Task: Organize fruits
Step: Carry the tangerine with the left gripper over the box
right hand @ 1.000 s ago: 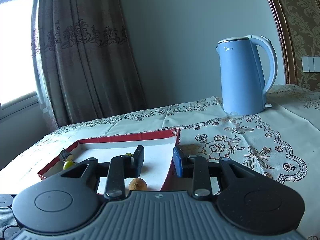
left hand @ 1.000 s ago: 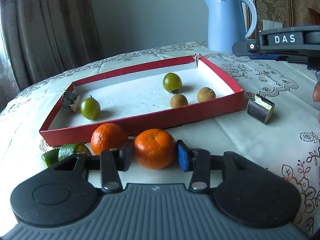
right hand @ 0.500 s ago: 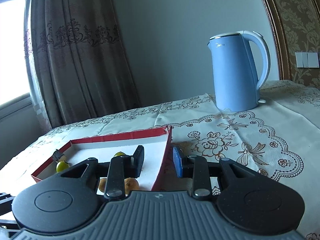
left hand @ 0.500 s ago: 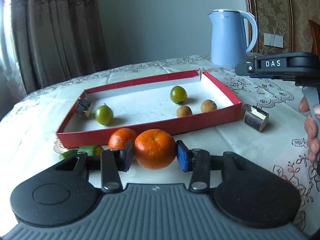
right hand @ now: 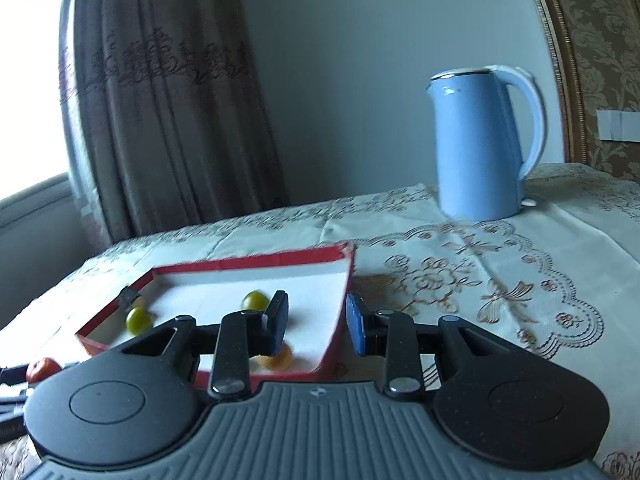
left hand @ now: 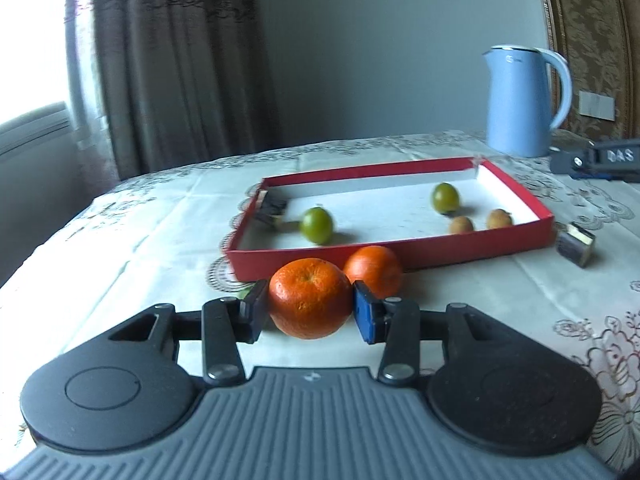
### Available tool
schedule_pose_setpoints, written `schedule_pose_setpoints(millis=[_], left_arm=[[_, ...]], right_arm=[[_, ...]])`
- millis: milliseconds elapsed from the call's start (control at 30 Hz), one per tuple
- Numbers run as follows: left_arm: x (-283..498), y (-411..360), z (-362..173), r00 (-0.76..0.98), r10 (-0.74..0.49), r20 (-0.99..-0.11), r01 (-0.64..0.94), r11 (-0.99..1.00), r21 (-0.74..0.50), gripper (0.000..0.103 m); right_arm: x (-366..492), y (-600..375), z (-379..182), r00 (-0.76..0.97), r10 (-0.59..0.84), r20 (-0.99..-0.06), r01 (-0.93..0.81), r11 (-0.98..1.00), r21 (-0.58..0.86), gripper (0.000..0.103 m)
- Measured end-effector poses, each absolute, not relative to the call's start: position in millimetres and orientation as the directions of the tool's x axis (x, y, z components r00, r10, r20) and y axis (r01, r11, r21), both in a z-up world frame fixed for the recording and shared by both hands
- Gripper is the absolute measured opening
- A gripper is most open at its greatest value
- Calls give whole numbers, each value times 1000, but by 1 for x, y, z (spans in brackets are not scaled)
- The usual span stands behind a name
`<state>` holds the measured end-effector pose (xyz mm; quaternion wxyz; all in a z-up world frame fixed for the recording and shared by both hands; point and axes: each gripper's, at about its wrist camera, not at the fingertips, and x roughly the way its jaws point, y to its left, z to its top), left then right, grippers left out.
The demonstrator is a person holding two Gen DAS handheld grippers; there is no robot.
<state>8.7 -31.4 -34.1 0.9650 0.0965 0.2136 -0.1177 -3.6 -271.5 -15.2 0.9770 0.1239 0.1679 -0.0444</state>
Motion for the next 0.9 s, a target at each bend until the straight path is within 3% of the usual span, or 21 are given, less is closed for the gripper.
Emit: schedule_pose_setpoints(millis=[467,900], left_arm=[[16,1,-19,917,-126,-378,191,971,142,41],[30,10,-10,932,-116,-344,169,977,129,41]], right_arm=[[-15,-194,-26,897,142,-419,-74,982,176,31],[-9,-148,-33,874,203,-441,-141,975,171,31]])
